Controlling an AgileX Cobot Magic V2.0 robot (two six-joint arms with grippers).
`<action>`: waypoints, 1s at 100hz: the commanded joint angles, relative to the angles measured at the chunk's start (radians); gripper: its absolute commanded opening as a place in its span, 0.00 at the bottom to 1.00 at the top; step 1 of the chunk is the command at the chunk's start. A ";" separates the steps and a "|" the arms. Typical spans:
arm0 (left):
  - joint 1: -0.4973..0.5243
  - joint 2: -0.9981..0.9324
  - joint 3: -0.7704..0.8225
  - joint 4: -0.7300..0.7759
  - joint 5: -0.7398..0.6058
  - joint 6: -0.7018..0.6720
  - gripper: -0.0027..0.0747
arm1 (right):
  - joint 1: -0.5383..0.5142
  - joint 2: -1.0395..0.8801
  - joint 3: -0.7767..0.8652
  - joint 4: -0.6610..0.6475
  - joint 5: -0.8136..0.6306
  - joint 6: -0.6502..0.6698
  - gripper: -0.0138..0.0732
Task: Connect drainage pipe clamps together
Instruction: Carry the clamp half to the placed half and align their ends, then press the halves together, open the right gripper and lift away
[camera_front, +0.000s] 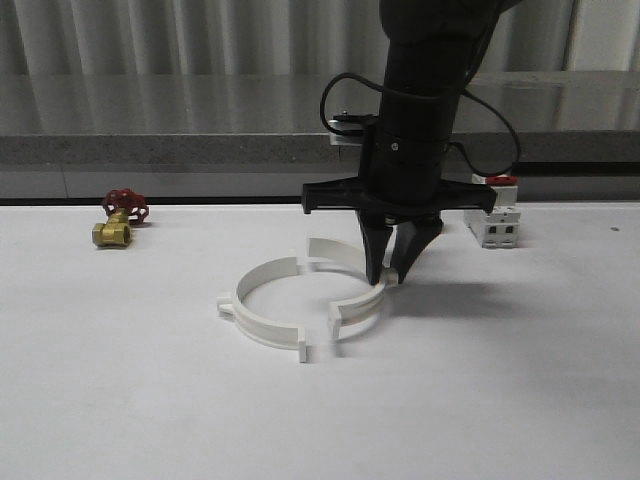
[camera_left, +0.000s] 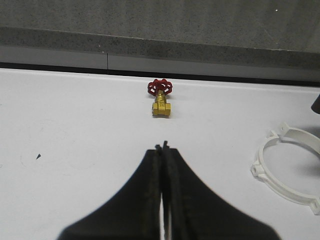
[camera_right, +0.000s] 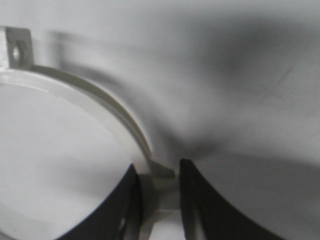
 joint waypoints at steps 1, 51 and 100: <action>0.003 0.000 -0.027 0.003 -0.077 0.001 0.01 | 0.005 -0.049 -0.033 -0.013 -0.013 0.000 0.25; 0.003 0.000 -0.027 0.003 -0.077 0.001 0.01 | 0.018 -0.025 -0.033 -0.012 -0.017 0.030 0.25; 0.003 0.000 -0.027 0.003 -0.077 0.001 0.01 | 0.028 -0.012 -0.033 0.042 -0.017 0.044 0.37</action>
